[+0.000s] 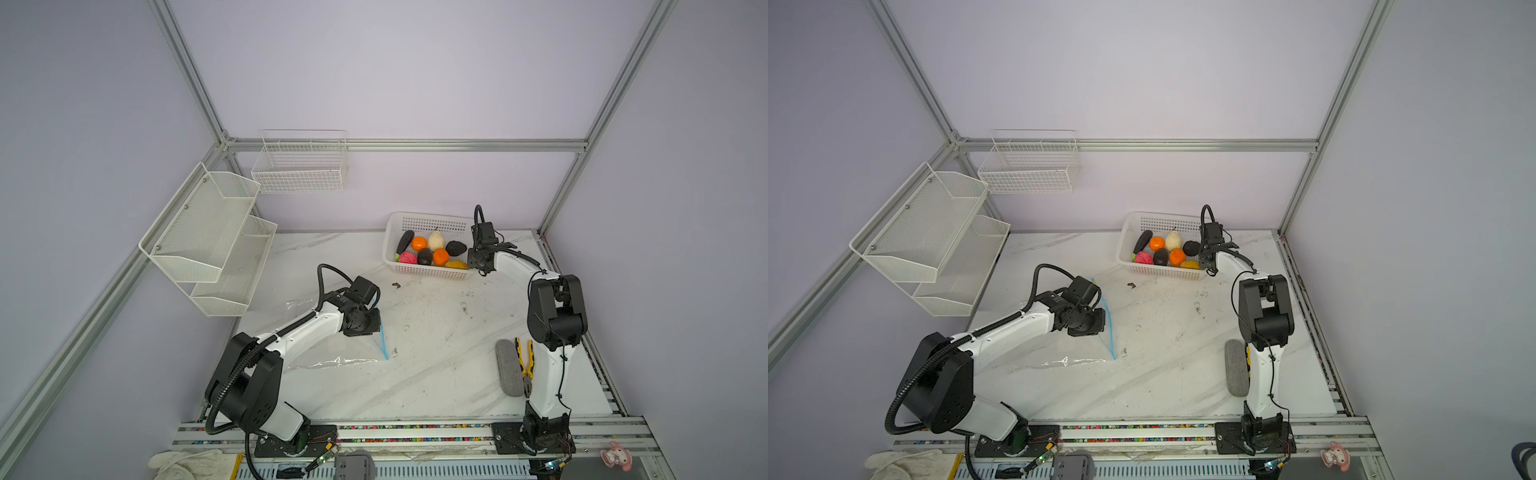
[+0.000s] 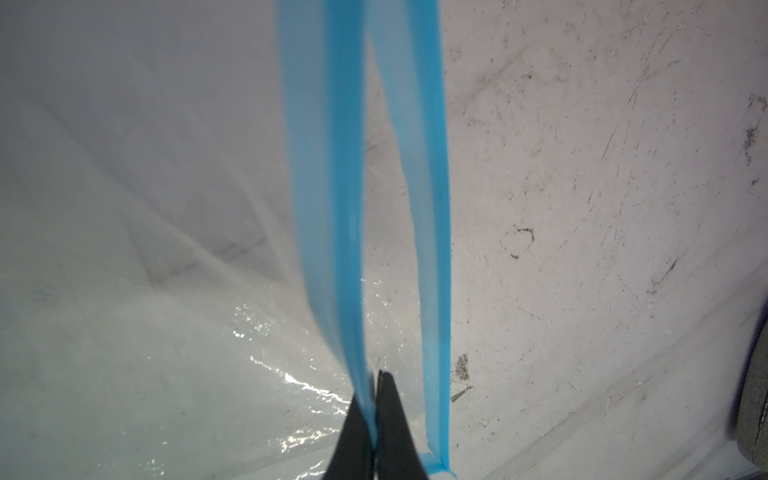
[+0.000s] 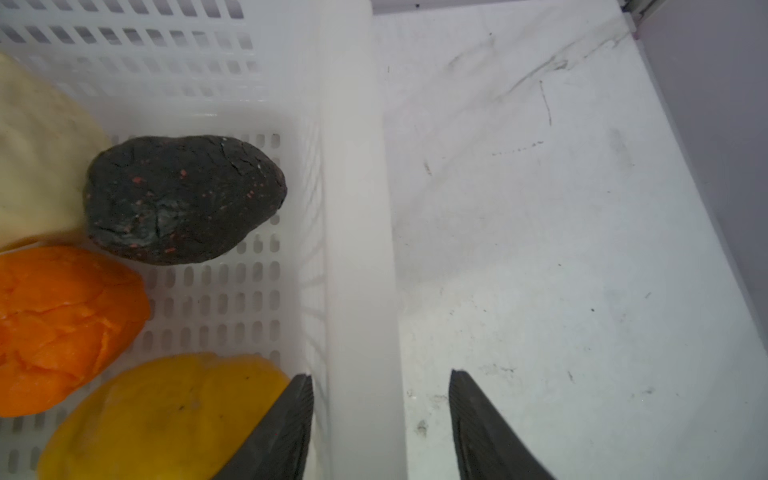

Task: Place the food in the zip-top bag and seal the zipper
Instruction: 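Move the right gripper over the fruit basket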

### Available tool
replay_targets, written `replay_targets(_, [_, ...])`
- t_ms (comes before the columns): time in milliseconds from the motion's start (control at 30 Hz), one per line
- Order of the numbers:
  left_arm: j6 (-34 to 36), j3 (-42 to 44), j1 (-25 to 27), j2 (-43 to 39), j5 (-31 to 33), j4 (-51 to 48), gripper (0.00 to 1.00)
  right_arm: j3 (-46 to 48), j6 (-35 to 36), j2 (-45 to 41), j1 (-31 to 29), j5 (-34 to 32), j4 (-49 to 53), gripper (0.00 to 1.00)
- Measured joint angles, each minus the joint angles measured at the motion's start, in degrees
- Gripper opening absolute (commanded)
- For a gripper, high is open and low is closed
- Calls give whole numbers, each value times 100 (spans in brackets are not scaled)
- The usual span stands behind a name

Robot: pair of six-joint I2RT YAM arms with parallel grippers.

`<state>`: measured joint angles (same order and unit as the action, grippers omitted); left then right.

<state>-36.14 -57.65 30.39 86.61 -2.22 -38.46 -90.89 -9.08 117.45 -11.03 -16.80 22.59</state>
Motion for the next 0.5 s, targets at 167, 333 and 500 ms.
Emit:
replay_targets(167, [42,0,0,0,2,0,0,243,57,-306,173,-210,17,56])
replay_targets(333, [59,0,0,0,0,-4,0,212,52,-734,122,42,11,58])
replay_targets(500, [90,0,0,0,-11,-22,0,-470,35,-638,-520,319,-33,58])
